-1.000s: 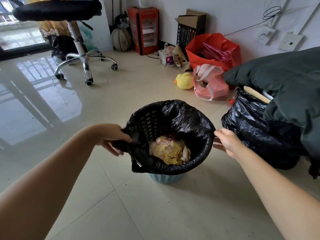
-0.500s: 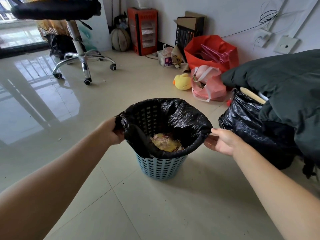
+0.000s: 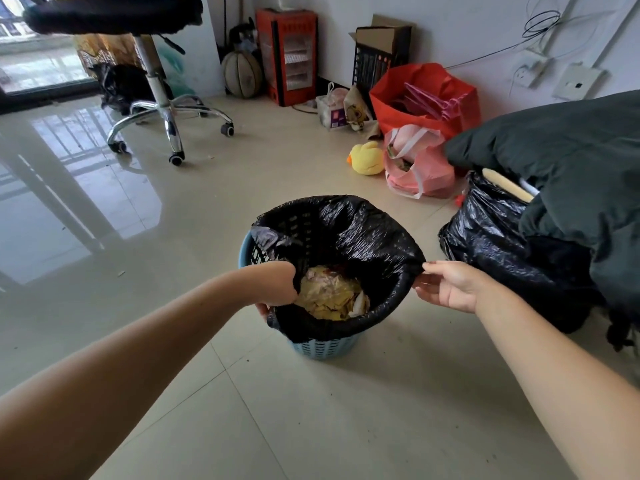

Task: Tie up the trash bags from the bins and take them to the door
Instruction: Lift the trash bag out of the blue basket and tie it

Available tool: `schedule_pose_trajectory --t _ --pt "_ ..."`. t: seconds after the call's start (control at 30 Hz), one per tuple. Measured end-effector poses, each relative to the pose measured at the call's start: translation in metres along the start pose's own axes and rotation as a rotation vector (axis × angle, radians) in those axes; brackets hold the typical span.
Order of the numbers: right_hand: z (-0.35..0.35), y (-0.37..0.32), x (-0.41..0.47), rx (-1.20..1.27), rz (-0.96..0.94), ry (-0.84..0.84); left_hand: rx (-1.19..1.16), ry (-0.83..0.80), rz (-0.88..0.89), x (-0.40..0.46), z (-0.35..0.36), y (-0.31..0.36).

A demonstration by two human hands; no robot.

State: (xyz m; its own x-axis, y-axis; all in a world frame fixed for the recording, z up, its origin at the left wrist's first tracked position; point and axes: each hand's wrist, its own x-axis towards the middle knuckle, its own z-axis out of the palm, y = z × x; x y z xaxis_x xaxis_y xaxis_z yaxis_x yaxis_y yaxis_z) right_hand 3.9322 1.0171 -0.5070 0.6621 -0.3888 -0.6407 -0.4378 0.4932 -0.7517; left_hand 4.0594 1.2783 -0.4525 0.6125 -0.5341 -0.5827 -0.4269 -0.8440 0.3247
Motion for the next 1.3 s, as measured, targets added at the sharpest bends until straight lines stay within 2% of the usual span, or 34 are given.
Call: schedule_pose_trajectory --t 0.07,0.17,0.23,0.33,0.43,0.5,0.6,0.67,0.8,0.87,0.97,1.0,1.03,1.1,1.17,1.23,1.3 --pt "-0.008 0.000 -0.006 0.027 0.060 -0.068 -0.320 -0.087 -0.063 -0.005 -0.004 -0.002" --pt "-0.009 0.002 -0.012 -0.148 0.092 -0.104 -0.857 -0.358 -0.047 -0.015 -0.008 -0.004" --pt "-0.005 0.001 -0.015 -0.275 0.081 -0.120 -1.205 -0.435 -0.049 -0.017 -0.005 -0.002" --pt "-0.001 -0.008 -0.019 -0.443 0.031 -0.157 -1.576 -0.401 -0.042 -0.009 -0.001 0.009" --pt "-0.001 -0.018 -0.020 -0.422 -0.067 -0.121 -1.760 -0.216 -0.017 -0.002 -0.009 0.013" --pt "0.000 -0.018 -0.018 -0.281 -0.170 -0.066 -1.737 -0.062 -0.027 -0.001 -0.018 0.011" --pt "0.011 -0.014 -0.015 -0.133 -0.316 -0.022 -1.348 0.278 -0.019 0.000 -0.026 0.014" --pt "0.027 -0.014 -0.015 -0.138 -0.391 -0.039 -1.153 0.391 0.060 -0.002 -0.027 0.024" --pt "0.066 -0.009 -0.015 -0.153 -0.462 -0.098 -1.199 0.158 0.114 -0.001 -0.016 0.045" --pt "0.079 -0.010 -0.014 -0.016 -0.467 -0.105 -1.285 0.084 0.090 0.004 -0.009 0.049" --pt "0.080 -0.018 -0.017 0.285 -0.409 -0.169 -1.435 0.067 0.110 0.012 -0.007 0.047" --pt "0.079 -0.020 -0.017 0.303 -0.390 -0.210 -1.394 0.068 0.164 0.013 -0.007 0.045" --pt "0.079 -0.020 -0.019 0.263 -0.376 -0.258 -1.246 0.074 0.231 0.016 -0.006 0.043" --pt "0.084 -0.021 -0.024 0.088 -0.380 -0.343 -0.805 0.089 0.336 0.012 -0.001 0.049" --pt "0.088 -0.024 -0.029 -0.132 -0.432 -0.368 -0.528 0.196 0.338 0.012 0.011 0.055" --pt "0.088 -0.031 -0.031 -0.255 -0.477 -0.304 -0.529 0.325 0.305 0.017 0.015 0.055" --pt "0.081 -0.036 -0.024 -0.234 -0.460 -0.175 -0.552 0.356 0.255 0.019 0.014 0.052"
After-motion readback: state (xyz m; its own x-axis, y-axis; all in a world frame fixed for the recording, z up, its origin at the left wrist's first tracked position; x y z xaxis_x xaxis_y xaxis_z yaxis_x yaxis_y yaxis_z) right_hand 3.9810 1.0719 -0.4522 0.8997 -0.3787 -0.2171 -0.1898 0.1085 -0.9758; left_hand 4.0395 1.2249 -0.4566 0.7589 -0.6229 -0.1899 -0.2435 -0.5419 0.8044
